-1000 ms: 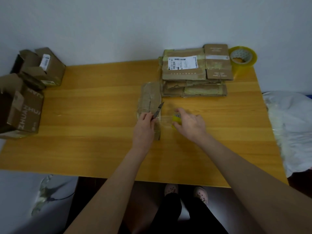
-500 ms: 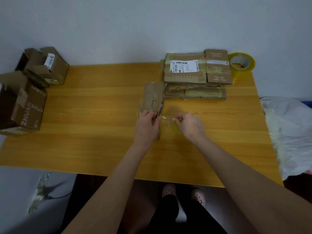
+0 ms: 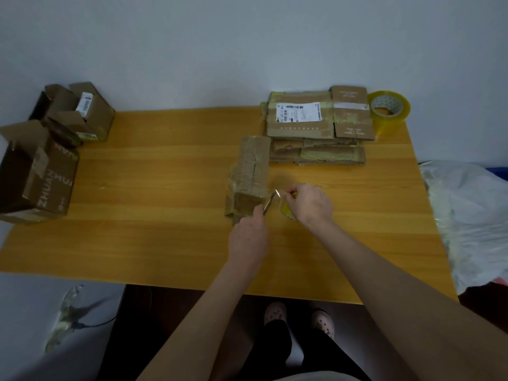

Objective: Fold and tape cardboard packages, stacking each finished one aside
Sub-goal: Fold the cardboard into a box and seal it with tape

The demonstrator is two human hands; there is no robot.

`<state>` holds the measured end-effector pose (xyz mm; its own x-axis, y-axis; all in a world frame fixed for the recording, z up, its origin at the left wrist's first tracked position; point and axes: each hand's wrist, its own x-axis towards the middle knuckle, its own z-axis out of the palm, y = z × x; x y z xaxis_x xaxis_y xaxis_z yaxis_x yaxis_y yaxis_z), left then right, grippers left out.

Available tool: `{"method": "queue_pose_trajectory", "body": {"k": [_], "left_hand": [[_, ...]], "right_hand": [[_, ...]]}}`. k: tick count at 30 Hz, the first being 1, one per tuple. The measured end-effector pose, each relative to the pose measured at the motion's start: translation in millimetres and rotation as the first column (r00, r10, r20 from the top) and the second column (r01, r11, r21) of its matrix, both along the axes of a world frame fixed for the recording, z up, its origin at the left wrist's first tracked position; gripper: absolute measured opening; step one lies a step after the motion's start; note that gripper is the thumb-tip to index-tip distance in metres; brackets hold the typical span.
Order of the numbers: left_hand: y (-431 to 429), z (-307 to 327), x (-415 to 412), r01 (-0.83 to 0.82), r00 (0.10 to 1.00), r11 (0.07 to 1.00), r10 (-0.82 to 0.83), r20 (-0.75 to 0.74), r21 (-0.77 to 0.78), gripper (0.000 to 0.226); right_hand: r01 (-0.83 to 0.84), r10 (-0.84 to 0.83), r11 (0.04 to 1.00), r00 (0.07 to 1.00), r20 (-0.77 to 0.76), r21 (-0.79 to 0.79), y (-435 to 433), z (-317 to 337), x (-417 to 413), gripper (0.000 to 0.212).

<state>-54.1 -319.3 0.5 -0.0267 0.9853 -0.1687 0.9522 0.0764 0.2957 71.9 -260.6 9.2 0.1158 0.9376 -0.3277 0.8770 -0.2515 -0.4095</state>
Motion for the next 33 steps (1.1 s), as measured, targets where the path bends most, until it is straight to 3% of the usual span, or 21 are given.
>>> {"method": "queue_pose_trajectory", "body": {"k": [4, 19, 29, 33], "left_hand": [[1.5, -3.5, 2.3, 0.014, 1.000, 0.999, -0.015, 0.022, 0.030, 0.045], [13.3, -11.8, -0.5, 0.050, 0.997, 0.998, -0.053, -0.060, -0.040, 0.039], [-4.4, -34.6, -30.1, 0.070, 0.953, 0.979, -0.122, -0.276, -0.190, 0.025], [0.6, -42.8, -32.4, 0.111, 0.952, 0.960, -0.177, -0.250, -0.257, 0.029]], "right_hand": [[-0.027, 0.027, 1.000, 0.999, 0.027, 0.003, 0.7, 0.3, -1.4, 0.027], [-0.065, 0.065, 0.998, 0.998, 0.003, 0.023, 2.0, 1.0, -3.5, 0.025], [0.056, -0.042, 0.996, 0.985, -0.166, 0.076, 7.8, -7.2, 10.7, 0.019], [0.145, -0.126, 0.988, 0.958, -0.257, 0.055, 5.6, -17.2, 11.4, 0.019]]}}
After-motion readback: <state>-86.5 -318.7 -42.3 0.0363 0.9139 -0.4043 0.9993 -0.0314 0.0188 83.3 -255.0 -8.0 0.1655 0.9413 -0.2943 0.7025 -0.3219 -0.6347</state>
